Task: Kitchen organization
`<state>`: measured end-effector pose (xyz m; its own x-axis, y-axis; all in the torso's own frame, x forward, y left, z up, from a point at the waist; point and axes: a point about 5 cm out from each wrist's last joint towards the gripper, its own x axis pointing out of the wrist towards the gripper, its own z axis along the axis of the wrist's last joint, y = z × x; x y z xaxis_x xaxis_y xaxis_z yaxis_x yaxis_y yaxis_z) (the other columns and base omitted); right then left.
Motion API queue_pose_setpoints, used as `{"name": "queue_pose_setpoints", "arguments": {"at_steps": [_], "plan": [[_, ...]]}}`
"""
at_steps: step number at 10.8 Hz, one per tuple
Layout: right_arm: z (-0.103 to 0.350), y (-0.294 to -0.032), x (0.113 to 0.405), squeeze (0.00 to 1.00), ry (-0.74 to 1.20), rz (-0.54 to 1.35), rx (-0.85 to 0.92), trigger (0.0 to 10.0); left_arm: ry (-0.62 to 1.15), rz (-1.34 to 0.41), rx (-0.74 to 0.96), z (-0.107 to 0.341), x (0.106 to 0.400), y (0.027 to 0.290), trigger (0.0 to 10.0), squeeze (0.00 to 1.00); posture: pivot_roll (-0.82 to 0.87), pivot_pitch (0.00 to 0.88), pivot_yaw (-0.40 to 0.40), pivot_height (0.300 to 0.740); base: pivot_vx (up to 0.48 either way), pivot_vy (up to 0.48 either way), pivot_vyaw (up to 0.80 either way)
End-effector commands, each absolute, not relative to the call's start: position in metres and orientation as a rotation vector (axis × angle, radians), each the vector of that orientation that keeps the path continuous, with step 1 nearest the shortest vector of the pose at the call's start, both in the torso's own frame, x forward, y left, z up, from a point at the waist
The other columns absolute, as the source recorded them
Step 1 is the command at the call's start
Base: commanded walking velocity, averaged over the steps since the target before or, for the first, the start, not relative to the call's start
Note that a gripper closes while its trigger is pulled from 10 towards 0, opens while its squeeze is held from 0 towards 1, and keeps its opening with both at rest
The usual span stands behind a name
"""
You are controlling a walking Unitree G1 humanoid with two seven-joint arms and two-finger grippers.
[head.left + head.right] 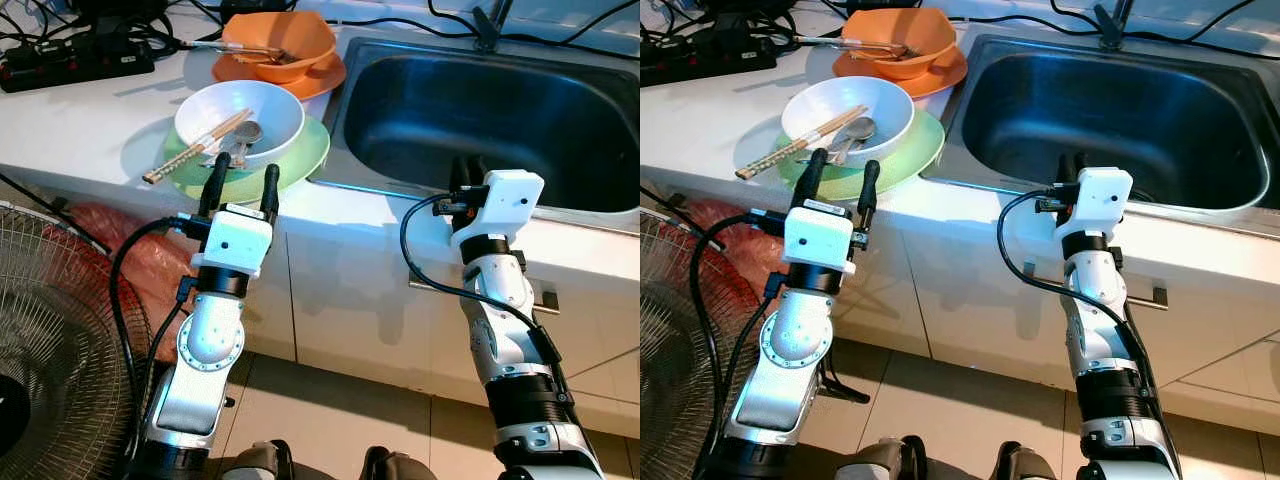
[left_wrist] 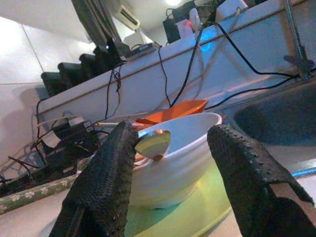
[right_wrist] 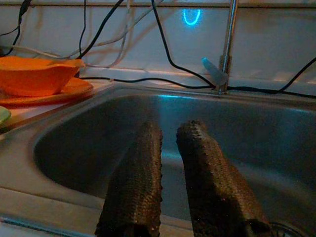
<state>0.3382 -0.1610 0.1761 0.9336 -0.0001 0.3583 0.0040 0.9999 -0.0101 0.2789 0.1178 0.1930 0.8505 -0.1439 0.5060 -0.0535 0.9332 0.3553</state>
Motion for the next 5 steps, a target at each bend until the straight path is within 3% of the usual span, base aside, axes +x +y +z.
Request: {"name": "queue_pose_setpoints", "arguments": {"at_steps": [1, 5], "plan": [[0.1795, -0.1619, 0.3388, 0.0, -0.381, -0.004, 0.001, 10.0, -0.544, -0.078, 0.368, 0.1917, 0.2804, 0.1144, 10.0, 0.0, 0.05, 0.155, 0.006, 0.74, 0.0, 0.0, 0.0], [0.179, -0.1615, 0.3382, 0.0, -0.379, -0.004, 0.001, 10.0, -0.548, -0.081, 0.437, 0.1934, 0.2874, 0.1128, 10.0, 0.0, 0.04, 0.16, 0.004, 0.74, 0.0, 0.0, 0.0]]}}
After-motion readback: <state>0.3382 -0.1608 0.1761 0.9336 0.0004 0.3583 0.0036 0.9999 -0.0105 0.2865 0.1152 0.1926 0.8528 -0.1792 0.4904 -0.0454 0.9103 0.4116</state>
